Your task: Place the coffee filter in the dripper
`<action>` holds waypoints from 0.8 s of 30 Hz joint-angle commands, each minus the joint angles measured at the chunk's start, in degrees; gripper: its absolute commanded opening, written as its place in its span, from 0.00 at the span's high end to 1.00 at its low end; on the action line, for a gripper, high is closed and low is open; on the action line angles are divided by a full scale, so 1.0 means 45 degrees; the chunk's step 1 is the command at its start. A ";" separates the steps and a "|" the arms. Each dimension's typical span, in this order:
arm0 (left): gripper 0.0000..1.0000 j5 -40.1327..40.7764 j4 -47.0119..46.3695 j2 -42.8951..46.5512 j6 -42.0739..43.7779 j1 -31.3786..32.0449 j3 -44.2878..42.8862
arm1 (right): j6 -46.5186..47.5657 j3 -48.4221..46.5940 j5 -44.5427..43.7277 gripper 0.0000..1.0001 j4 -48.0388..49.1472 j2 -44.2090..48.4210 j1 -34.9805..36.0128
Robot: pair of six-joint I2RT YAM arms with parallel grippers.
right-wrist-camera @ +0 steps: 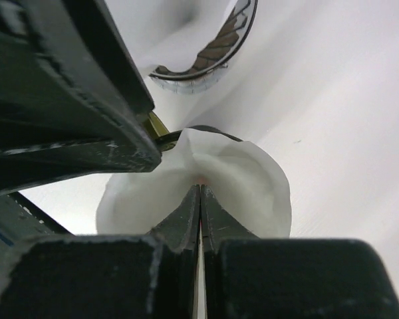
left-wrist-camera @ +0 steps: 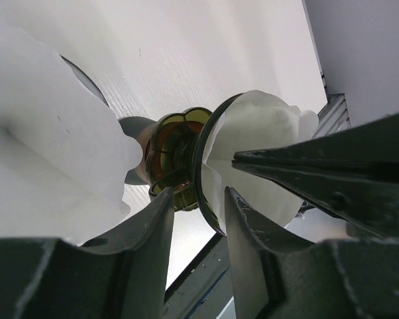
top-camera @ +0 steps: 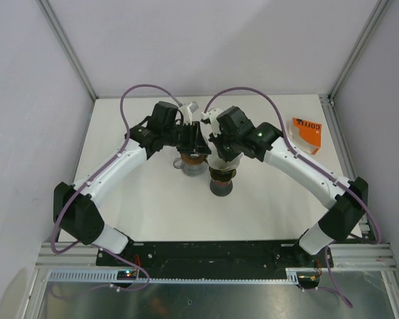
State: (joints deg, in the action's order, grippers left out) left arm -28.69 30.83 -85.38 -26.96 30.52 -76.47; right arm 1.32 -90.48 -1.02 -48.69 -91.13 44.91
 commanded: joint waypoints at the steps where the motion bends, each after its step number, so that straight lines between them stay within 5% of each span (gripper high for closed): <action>1: 0.59 0.0112 -0.0095 0.0355 0.0187 0.0081 -0.0171 | 0.0244 -0.0559 0.0036 1.00 0.0608 0.0772 0.0099; 24: 0.58 0.1492 0.0048 0.1368 0.2114 -0.0839 -0.1155 | -0.0028 0.0011 0.0491 1.00 0.1507 0.3107 -0.0647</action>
State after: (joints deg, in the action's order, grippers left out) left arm -24.67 31.29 -82.24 -21.67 27.57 -78.30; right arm 1.91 -90.76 -0.12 -44.84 -80.31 43.11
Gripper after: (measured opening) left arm 0.429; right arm 0.009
